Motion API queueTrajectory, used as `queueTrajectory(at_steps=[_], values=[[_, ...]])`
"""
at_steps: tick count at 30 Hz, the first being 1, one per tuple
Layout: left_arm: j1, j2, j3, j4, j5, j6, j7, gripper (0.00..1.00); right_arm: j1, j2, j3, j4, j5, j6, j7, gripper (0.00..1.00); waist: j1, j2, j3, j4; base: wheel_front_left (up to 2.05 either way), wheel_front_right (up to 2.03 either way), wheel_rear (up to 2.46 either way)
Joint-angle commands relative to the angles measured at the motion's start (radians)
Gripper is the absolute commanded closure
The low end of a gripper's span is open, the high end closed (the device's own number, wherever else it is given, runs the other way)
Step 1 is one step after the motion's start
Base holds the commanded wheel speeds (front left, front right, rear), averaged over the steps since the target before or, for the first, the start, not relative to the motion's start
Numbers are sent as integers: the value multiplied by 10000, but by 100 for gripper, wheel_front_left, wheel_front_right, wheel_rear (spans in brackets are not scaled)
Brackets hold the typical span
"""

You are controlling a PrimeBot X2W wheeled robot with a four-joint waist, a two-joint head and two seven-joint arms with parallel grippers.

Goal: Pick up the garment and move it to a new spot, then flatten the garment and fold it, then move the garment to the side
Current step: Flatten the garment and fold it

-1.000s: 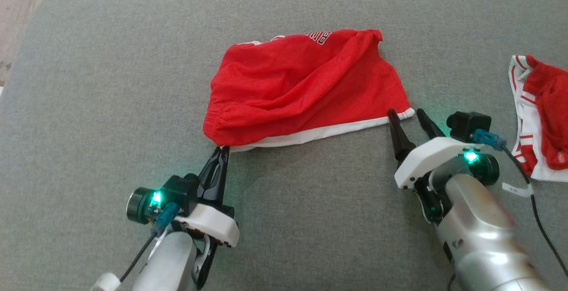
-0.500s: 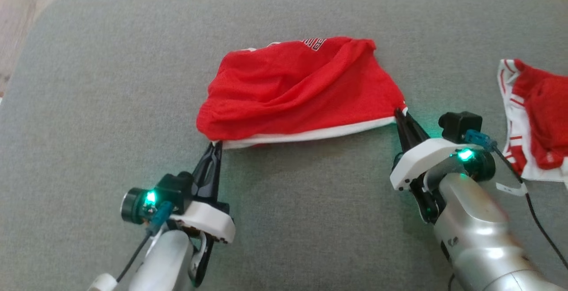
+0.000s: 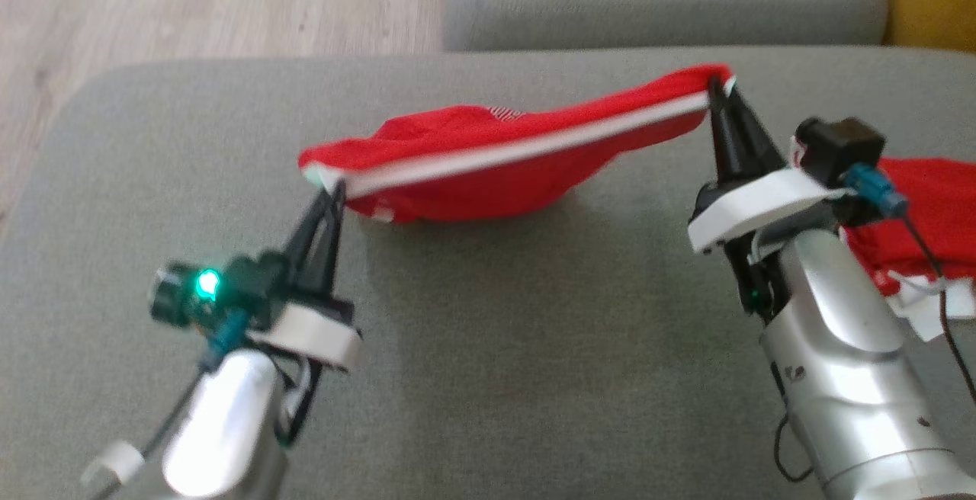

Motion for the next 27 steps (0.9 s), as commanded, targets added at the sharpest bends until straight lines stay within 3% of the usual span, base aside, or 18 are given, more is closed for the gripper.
queueTrajectory(at_steps=[1,7,18,23,27], values=[[-856,432,393,-624,101,-26,168,100,-339,70,4,-654,-92,73,-87,100,0,0,-371,-123,0,0,0],[-2055,1086,356,-1904,307,-294,1177,100,-663,22,-260,-2439,-309,73,393,100,0,0,-941,-296,0,0,0],[-2980,1642,476,-4227,113,-436,2923,100,-202,76,-898,-5714,-795,73,1817,100,0,0,-996,-498,0,0,0],[-2728,1830,458,-4664,-253,-517,3688,100,102,100,-887,-6566,-1039,73,2604,100,0,0,-529,-598,0,0,0],[-3300,1878,606,-4151,-1048,-677,4016,100,-759,105,-690,-6366,-1296,73,3058,100,0,0,699,-734,0,0,0]])
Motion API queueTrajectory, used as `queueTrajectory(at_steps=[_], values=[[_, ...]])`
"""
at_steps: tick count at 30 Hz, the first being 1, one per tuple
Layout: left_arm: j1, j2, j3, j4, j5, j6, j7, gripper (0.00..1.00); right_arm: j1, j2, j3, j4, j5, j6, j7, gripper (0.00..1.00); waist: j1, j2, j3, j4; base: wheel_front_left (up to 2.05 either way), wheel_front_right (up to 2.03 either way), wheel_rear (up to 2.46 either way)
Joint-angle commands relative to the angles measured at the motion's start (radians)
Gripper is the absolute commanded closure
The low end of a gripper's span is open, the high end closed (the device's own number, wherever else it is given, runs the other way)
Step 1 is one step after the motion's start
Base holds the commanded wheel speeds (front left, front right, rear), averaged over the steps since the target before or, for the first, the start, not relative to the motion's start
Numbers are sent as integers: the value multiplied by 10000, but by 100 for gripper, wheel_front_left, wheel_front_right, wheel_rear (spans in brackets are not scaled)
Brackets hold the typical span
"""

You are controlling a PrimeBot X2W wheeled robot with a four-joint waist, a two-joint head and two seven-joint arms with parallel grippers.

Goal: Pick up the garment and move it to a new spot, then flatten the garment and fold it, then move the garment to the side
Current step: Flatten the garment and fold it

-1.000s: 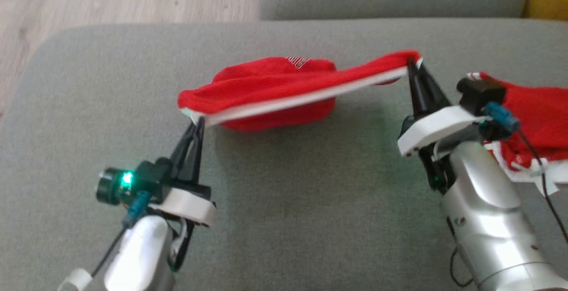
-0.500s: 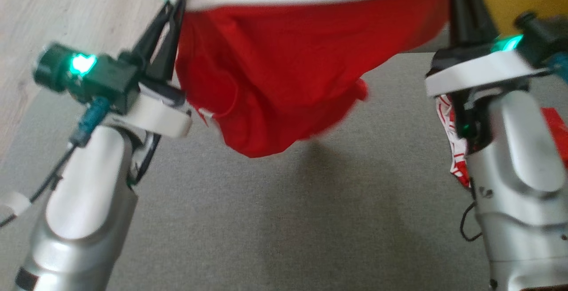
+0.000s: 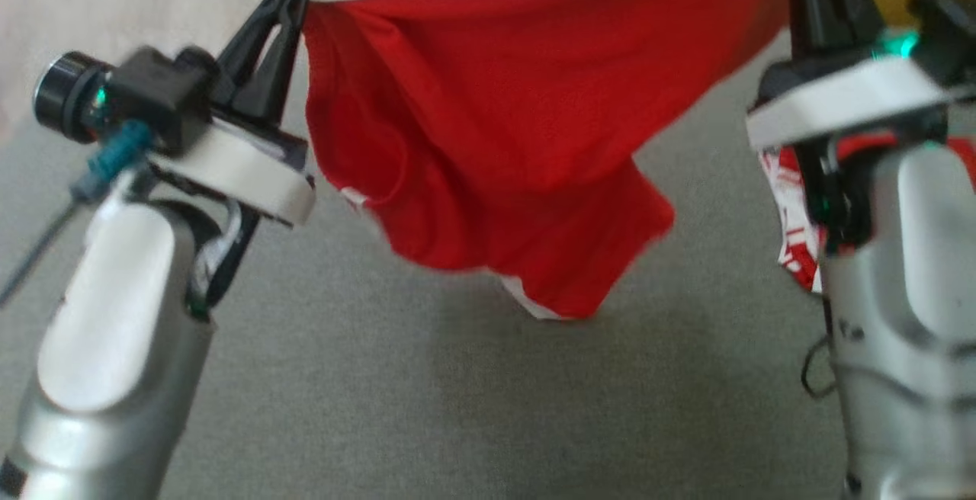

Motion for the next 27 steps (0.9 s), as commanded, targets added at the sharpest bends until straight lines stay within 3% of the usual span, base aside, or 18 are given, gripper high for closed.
queueTrajectory(at_steps=[1,7,11,15,20,27], values=[[-1136,367,589,56,-316,-65,52,100,-1155,104,320,-31,-166,73,90,100,-1,0,994,-143,0,0,0],[-3893,978,419,2414,-275,-204,-562,100,-4248,-142,699,2396,-584,73,-366,100,-1,0,2560,-348,0,0,0],[-6214,998,327,4164,-139,-225,-1450,100,-6556,-148,392,4176,-1096,73,-1493,100,-1,0,3273,-342,0,0,0],[-7695,837,164,5746,133,-230,-2613,100,-7829,-75,-27,5713,-1657,73,-2531,100,-1,0,3552,-246,0,0,0],[-7888,361,-282,7213,135,-236,-3825,100,-7709,10,-179,7193,-1997,73,-3007,100,-1,0,3734,-18,0,0,0],[-6364,-221,-1525,8197,-293,-241,-4403,100,-6287,-38,295,8887,-2198,73,-3113,100,-1,0,3675,268,0,0,0]])
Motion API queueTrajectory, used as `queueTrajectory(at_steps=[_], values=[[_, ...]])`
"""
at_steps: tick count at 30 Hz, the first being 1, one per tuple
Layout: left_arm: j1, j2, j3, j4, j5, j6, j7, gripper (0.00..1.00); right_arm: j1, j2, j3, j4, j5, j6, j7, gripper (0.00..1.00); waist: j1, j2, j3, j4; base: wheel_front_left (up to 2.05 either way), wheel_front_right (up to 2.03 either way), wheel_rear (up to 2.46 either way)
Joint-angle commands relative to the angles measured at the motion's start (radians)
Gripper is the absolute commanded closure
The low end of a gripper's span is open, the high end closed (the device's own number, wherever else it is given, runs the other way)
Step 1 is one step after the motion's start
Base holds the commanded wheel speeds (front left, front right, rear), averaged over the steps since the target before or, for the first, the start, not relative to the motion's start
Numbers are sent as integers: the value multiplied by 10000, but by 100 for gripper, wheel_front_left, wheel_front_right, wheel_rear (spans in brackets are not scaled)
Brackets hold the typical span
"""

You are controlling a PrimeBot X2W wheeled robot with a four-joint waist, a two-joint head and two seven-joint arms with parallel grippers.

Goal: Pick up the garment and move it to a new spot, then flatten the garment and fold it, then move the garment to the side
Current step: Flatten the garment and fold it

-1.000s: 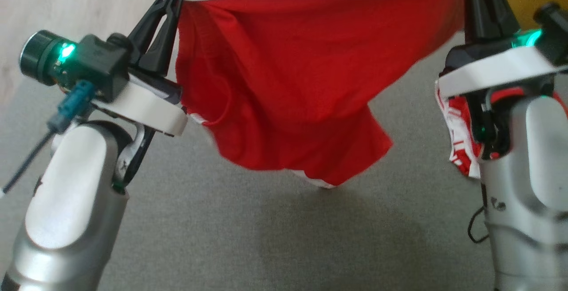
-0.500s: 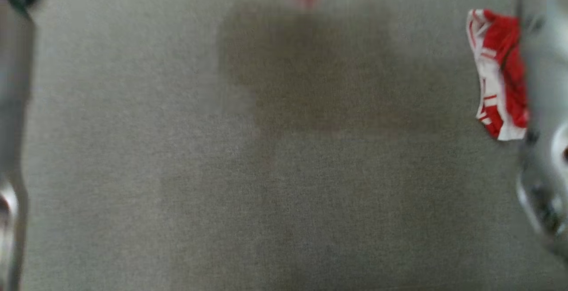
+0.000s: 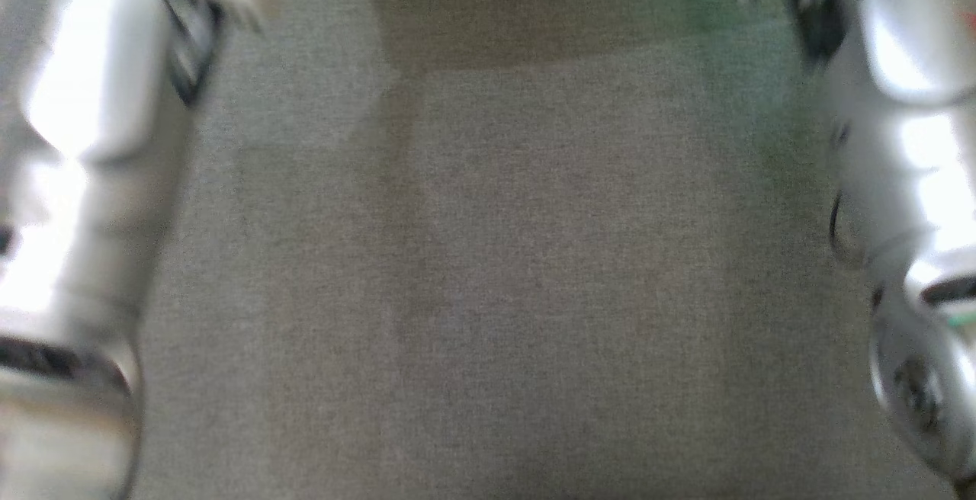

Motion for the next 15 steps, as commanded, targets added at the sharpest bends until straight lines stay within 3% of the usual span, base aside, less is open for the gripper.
queueTrajectory(at_steps=[1,8,15], values=[[67,401,65,-198,-116,24,-106,100,79,70,160,-134,-18,65,-83,100,-2,0,-109,62,0,0,0],[2633,513,-1132,-607,-608,23,-171,100,1284,-250,1470,1538,556,65,100,100,-2,0,-858,86,0,0,0],[4747,760,-1754,-1324,-514,30,-174,100,2138,-771,2924,2032,1639,65,530,100,-2,0,-1788,-43,0,0,0]])
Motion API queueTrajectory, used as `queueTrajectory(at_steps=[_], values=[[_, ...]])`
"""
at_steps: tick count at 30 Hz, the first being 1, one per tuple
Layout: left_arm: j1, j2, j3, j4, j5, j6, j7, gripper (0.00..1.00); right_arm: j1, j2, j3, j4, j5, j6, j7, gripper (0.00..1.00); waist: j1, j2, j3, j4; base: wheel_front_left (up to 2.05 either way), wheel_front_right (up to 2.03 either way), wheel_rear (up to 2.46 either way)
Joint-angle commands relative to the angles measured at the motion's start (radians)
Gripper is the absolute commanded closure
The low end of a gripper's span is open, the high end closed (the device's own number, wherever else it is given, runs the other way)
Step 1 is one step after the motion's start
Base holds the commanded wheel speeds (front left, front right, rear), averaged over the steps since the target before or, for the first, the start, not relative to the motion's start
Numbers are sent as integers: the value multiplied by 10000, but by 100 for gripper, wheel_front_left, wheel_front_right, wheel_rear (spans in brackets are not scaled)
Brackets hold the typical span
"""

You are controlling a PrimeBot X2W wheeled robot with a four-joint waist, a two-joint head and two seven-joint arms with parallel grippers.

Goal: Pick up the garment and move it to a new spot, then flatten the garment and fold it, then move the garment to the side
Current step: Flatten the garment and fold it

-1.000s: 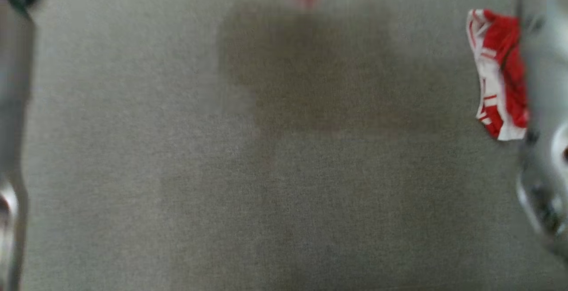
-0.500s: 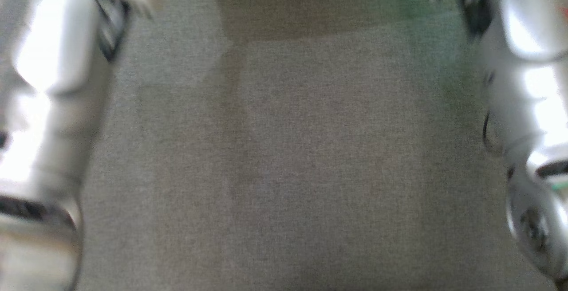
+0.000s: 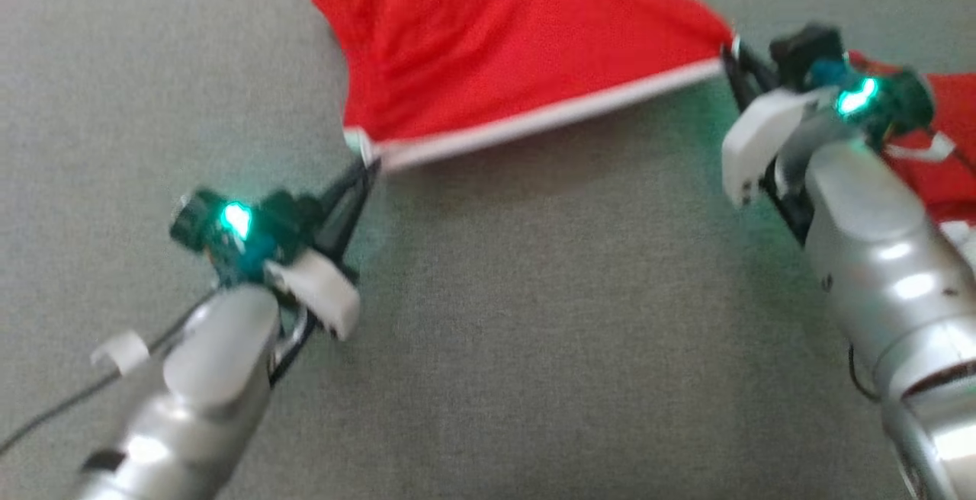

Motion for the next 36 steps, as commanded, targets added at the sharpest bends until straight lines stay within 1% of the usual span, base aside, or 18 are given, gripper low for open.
queueTrajectory(at_steps=[1,4,6,11,14,19,22,24,27,28,32,36], values=[[-174,438,333,-282,52,41,-95,100,130,-123,244,-167,193,65,42,100,3,-1,-310,-85,0,0,0],[385,444,261,-476,97,120,-96,100,532,-300,962,-238,845,65,372,100,3,-1,-665,-200,0,0,0],[822,457,277,-595,47,207,-96,100,916,-372,1506,-447,1356,65,594,100,3,-1,-1090,-368,0,0,0],[2077,612,315,-1132,-138,486,-96,100,1932,-824,2889,-1525,2890,65,1308,100,3,-1,-2141,-782,0,0,0],[2718,742,242,-1591,-236,640,65,100,2506,-1342,3638,-2533,3955,65,1777,100,3,-1,-2607,-937,0,0,0],[3728,965,117,-2670,-387,964,474,100,3129,-2737,4393,-4270,5440,65,2354,100,3,-1,-3010,-1102,0,0,0],[4432,1019,-13,-3341,-475,1212,700,100,3555,-3468,4493,-5115,6001,65,2486,100,3,-1,-3335,-1177,0,0,0],[4967,1056,-124,-3785,-604,1328,952,100,3946,-3922,4584,-5670,6077,65,2499,100,3,-1,-3561,-1240,0,0,0],[5513,1203,-205,-4601,-649,1611,1250,100,4573,-4518,4331,-6493,6309,65,2580,100,3,-1,-3672,-1302,0,0,0],[5513,1203,-205,-4601,-649,1611,1250,100,4573,-4518,4331,-6493,6309,65,2580,100,3,-1,-3672,-1302,0,0,0],[5959,1424,-294,-5608,-633,1895,1607,100,5417,-5053,3665,-7468,6323,65,2833,100,3,-1,-3682,-1306,0,0,0],[6048,1592,-166,-6336,-627,2178,1766,100,5939,-5222,2839,-8273,5995,65,3211,100,3,-1,-3528,-1265,0,0,0]])
